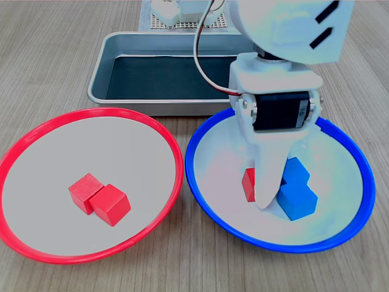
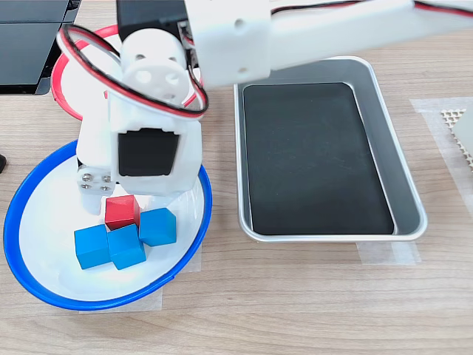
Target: Relocate any red block in the blue dish to the red dish, correcting any misplacement.
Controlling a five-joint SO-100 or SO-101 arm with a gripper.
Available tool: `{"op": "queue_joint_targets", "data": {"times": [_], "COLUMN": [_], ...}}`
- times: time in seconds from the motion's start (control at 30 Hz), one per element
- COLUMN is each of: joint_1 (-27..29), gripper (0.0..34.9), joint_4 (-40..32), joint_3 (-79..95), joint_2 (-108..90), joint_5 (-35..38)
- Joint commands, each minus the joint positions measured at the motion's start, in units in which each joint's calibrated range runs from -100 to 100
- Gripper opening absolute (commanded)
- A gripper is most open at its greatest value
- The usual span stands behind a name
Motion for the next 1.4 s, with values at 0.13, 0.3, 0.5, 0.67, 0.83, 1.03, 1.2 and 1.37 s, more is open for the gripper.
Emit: {"op": "queue_joint_targets", "data": {"times": [0.13, 0.3, 0.5, 0.67, 0.83, 1.03, 1.2, 1.37], "joint_1": [-0.4, -0.6, -0.5, -0.5, 0.1, 0.4, 0.3, 0.3], "gripper": [14.2, 12.7, 8.4, 5.7, 2.1, 0.4, 0.4, 0.4], "joint_4": [-2.5, -3.0, -3.2, -4.7, -5.4, -5.7, -4.9, -3.5], "joint_3": [-1.8, -1.5, -0.5, 0.0, 0.4, 3.1, 5.1, 5.4], "joint_2": [0.8, 0.8, 0.4, -0.2, -1.5, -5.3, -11.1, -16.7], "joint_5": [-0.1, 0.0, -0.1, -0.8, -1.0, -1.0, -0.6, 0.3]}}
